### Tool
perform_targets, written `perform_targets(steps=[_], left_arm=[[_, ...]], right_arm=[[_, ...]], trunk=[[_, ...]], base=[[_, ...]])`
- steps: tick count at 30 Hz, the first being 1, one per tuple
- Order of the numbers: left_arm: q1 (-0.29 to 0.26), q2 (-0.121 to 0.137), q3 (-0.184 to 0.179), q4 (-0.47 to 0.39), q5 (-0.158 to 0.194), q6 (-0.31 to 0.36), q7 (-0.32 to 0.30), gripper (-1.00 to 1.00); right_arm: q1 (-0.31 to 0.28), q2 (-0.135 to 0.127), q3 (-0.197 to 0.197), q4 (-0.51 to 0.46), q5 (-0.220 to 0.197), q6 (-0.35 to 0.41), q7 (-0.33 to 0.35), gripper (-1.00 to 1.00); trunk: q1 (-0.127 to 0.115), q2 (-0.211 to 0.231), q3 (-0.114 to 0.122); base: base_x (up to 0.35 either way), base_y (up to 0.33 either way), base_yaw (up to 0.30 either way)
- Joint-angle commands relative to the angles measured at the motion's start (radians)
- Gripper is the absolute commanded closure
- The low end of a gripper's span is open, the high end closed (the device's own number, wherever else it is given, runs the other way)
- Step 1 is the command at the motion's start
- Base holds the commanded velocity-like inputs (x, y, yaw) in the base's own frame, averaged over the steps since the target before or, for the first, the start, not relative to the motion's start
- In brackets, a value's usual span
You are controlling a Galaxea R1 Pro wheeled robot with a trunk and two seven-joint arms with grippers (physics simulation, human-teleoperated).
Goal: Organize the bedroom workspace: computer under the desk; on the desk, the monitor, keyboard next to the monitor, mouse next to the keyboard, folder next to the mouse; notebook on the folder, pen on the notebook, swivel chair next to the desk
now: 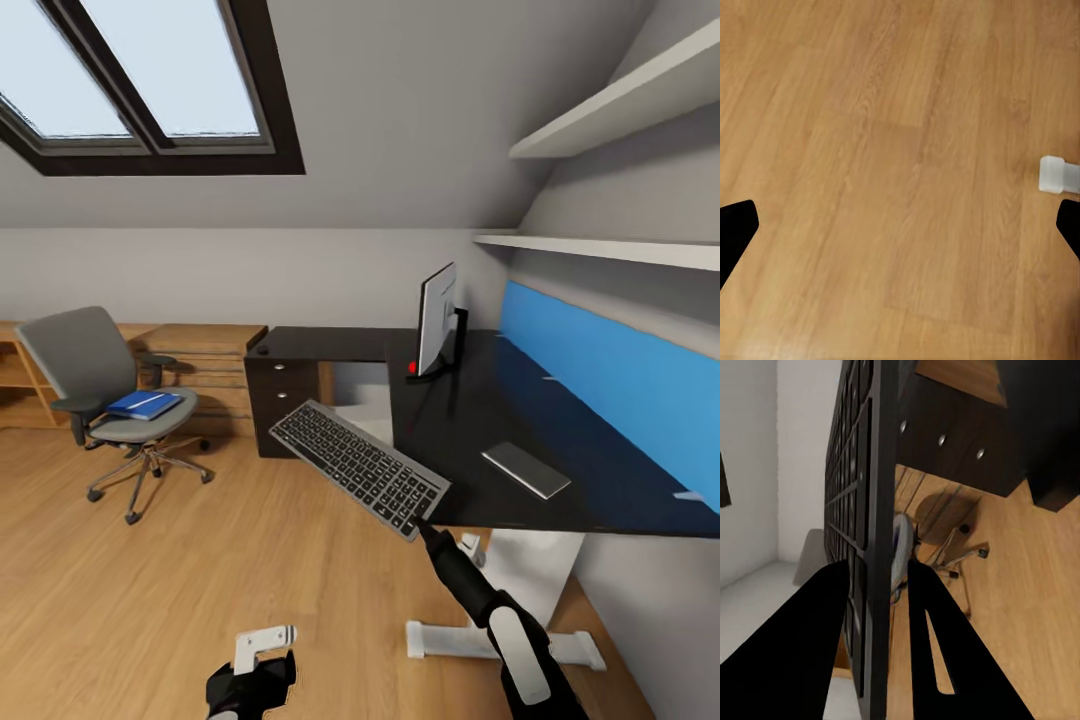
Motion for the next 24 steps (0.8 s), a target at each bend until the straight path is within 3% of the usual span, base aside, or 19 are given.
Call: perform_targets(steps=[1,6,24], left_arm=[[0.000,0.000,-0.002,-0.001,0.009,-0.011,0.008,-1.00],[0.000,0.001,-0.004,-0.001,0.008,-0.035,0.008,-1.00],[0.000,0.003,0.001,-0.003,0.008,-0.037,0.008,-1.00]], right_arm=[[-0.001,0.001,-0.004,-0.001,-0.011,0.010,0.007,1.00],[0.001,0.001,-0.004,-0.003,-0.010,0.007,0.083,1.00],[0.003,0.005,-0.005,0.000,-0.011,0.002,0.091,1.00]], trunk=[[0.000,-0.001,-0.001],[0.000,-0.001,-0.001],[0.000,-0.001,0.006]], base=[[0.095,0.322,0.000],[0.112,0.323,0.000],[0.198,0.299,0.000]])
